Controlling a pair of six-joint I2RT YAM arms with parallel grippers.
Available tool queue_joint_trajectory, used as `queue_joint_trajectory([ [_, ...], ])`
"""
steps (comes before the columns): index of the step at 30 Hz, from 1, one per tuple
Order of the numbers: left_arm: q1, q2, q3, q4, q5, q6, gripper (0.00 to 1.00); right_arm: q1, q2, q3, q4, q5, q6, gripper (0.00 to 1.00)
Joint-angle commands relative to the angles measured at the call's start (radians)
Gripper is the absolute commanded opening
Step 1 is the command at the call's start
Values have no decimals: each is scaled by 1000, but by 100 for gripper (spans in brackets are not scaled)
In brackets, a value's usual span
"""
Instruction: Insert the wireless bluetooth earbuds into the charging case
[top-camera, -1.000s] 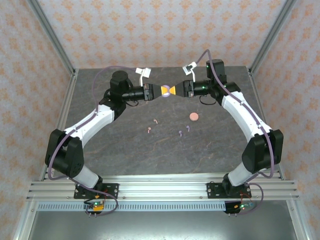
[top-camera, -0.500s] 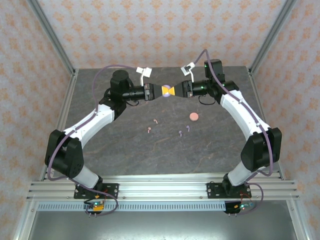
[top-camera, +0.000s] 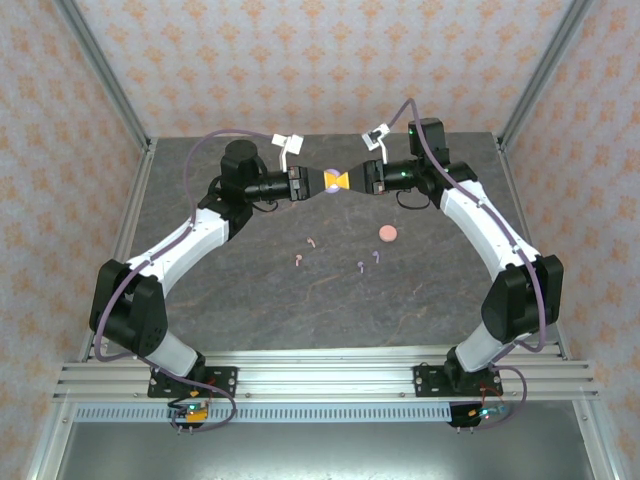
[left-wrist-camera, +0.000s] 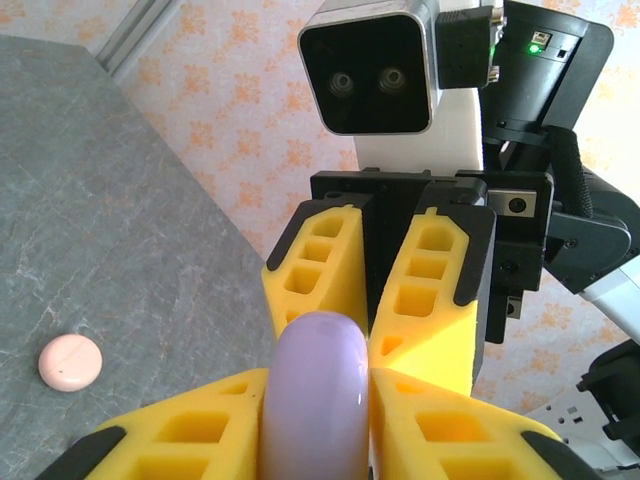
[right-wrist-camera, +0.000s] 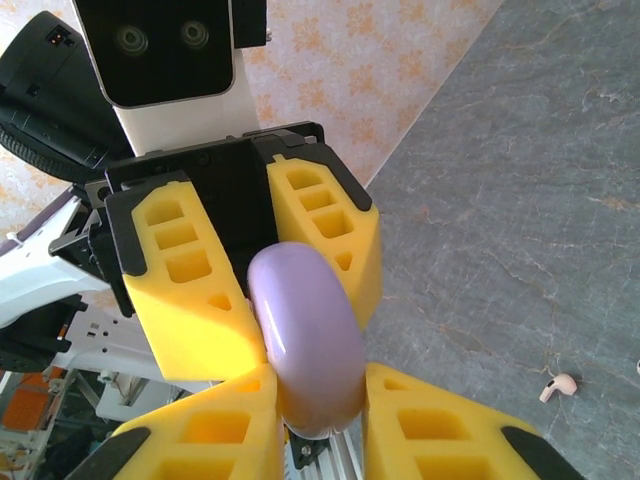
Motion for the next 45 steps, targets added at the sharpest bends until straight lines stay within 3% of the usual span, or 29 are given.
queue_joint_trajectory([
  [1,-22,-47,23,-21,1,39,32,-3,-30,-9,76,35,35,23],
  [14,-21,-55,7,-49,-29,57,41,-17,-31,-16,104,60,72,23],
  [27,-19,-48,23,-86,-44,73,13,-16,-37,-2,30,34,21,27],
  [37,-20,-49,63,-202,29,176,12,-16,-20,53,-83,34,-64,40],
  [45,-30,-49,84,-270,50,223,12,10,18,126,-205,1,-158,44],
])
